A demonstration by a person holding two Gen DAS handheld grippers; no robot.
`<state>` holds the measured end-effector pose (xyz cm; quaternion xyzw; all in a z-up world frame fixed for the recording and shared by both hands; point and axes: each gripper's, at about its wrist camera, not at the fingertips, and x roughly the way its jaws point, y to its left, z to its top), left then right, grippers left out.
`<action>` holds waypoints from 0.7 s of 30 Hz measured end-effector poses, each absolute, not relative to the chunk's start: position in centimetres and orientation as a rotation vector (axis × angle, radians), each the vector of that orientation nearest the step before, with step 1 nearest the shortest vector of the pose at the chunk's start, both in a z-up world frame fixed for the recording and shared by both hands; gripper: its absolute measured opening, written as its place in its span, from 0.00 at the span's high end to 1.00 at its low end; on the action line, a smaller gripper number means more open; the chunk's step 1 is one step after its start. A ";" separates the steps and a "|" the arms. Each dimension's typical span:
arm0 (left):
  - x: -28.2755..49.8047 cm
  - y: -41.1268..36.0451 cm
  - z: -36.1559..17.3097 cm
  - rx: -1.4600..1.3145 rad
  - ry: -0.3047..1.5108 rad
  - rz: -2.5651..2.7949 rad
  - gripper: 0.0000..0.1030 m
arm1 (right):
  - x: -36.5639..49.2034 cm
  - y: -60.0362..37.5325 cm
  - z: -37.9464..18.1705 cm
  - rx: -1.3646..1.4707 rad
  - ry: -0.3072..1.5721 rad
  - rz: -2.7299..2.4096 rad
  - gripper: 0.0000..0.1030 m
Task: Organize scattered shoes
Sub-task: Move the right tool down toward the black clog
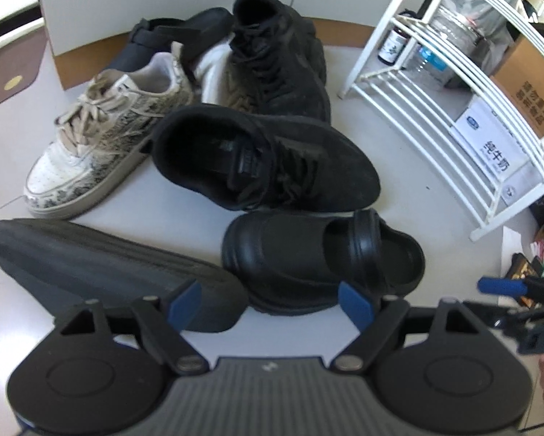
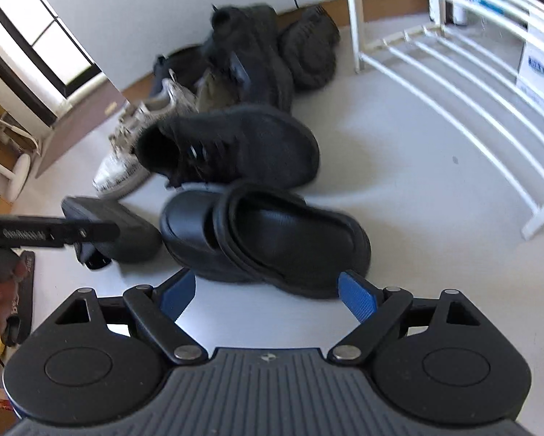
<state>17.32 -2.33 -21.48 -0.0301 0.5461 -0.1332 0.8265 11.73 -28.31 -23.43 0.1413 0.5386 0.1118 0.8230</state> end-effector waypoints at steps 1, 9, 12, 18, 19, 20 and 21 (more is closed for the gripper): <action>17.4 -2.4 -21.6 -0.063 1.159 -0.285 0.17 | 11.6 -28.2 -23.8 0.295 1.157 0.240 0.13; 18.1 -3.1 -22.6 -0.064 1.159 -0.301 0.17 | 11.1 -27.3 -26.0 0.330 1.220 0.289 0.13; 18.3 -3.2 -23.0 -0.065 1.158 -0.300 0.17 | 11.1 -27.0 -26.6 0.329 1.227 0.292 0.13; 18.5 -3.5 -23.1 -0.054 1.135 -0.306 0.17 | 11.5 -27.4 -28.1 0.405 1.269 0.278 0.15; 18.5 -3.6 -23.1 -0.044 1.130 -0.307 0.17 | 11.6 -27.4 -28.4 0.406 1.265 0.277 0.15; 18.6 -3.7 -23.1 -0.038 1.128 -0.308 0.17 | 11.6 -27.3 -28.6 0.407 1.260 0.276 0.16; 18.6 -3.7 -23.2 -0.040 1.129 -0.311 0.18 | 11.8 -27.3 -29.0 0.408 1.257 0.273 0.19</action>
